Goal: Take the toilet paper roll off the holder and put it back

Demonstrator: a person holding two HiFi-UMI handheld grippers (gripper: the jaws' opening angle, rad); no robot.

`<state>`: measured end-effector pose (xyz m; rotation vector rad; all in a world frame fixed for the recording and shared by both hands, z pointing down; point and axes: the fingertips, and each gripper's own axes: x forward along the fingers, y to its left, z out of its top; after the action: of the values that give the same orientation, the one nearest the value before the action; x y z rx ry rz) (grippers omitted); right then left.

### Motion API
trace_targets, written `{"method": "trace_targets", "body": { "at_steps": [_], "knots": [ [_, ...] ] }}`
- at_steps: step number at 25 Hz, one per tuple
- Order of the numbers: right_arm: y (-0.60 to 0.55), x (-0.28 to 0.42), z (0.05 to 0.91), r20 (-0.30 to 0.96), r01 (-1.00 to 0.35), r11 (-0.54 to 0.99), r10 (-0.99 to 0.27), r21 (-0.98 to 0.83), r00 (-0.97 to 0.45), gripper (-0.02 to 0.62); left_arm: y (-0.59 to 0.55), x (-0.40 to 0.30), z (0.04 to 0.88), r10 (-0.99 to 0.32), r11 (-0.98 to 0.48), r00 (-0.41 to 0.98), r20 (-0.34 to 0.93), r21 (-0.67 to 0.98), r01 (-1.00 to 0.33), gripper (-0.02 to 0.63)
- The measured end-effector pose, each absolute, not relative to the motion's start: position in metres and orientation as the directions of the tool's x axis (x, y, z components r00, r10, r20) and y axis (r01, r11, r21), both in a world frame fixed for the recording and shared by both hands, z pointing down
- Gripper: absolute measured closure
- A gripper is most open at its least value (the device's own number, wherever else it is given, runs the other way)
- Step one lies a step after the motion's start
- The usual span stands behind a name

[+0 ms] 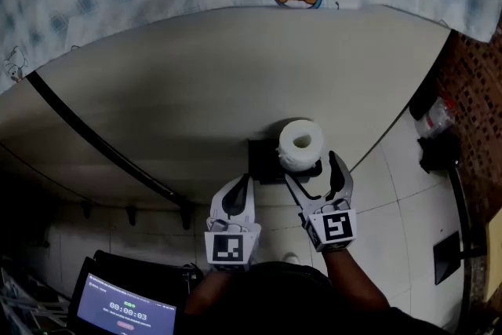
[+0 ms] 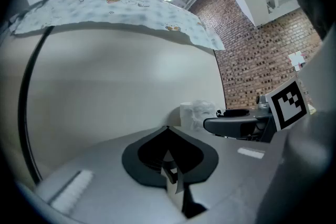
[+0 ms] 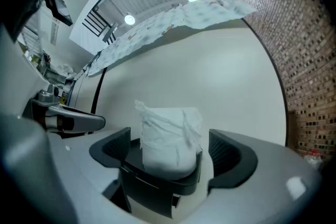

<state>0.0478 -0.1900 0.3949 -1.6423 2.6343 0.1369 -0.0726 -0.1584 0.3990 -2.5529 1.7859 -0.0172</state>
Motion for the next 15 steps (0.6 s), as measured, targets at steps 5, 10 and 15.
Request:
{"method": "trace_targets", "body": {
  "at_steps": [5, 10, 15],
  "knots": [
    [-0.209, 0.041, 0.391, -0.065, -0.895, 0.44, -0.894, 0.068, -0.444, 0.143, -0.17, -0.077, 0.404, -0.94, -0.342, 0.342, 0.011, -0.027, -0.939, 0.589],
    [-0.227, 0.03, 0.39, -0.047, -0.882, 0.466, -0.882, 0.078, -0.47, 0.143, -0.184, -0.087, 0.406, -0.945, -0.325, 0.325, 0.018, -0.008, -0.946, 0.589],
    [-0.231, 0.028, 0.386, -0.056, -0.879, 0.467, -0.879, 0.091, -0.473, 0.153, -0.19, -0.09, 0.405, -0.946, -0.324, 0.324, 0.021, -0.022, -0.946, 0.589]
  ]
}}
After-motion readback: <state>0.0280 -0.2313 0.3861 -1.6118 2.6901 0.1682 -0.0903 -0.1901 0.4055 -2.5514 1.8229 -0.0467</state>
